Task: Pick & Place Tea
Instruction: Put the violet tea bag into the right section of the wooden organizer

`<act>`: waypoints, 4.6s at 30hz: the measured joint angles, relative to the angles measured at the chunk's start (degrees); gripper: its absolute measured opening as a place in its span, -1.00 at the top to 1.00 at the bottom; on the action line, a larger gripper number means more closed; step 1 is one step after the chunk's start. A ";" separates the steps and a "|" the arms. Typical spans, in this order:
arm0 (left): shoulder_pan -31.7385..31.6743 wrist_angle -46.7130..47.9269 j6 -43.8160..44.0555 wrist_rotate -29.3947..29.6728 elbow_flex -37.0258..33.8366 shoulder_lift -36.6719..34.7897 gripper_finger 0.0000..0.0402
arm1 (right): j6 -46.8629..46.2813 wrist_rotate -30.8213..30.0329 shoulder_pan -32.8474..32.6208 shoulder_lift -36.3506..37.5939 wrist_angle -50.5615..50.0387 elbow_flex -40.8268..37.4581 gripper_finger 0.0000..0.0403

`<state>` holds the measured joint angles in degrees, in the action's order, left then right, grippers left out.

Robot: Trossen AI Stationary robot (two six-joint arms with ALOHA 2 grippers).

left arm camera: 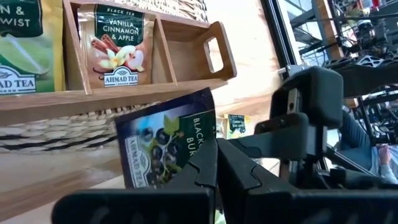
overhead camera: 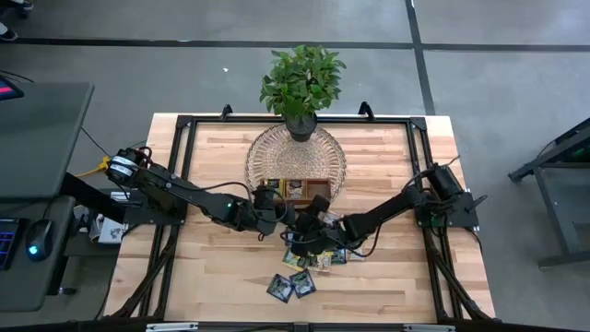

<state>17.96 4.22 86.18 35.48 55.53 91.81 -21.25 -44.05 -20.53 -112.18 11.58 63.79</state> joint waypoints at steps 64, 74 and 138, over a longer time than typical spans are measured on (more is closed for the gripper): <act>0.00 15.57 -21.91 5.45 0.02 -10.47 0.09 | -7.32 7.31 -0.09 6.28 -18.17 0.00 1.00; 0.04 26.79 -34.57 4.71 0.07 -19.94 0.08 | -4.74 16.90 1.29 15.85 -34.37 0.00 1.00; 0.04 -4.36 -43.70 -13.91 -26.84 -38.23 0.08 | 29.83 44.59 30.68 26.60 -28.25 -13.35 1.00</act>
<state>18.00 -0.14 42.48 21.57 28.69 53.58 8.58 0.54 10.15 -85.58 -16.67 50.43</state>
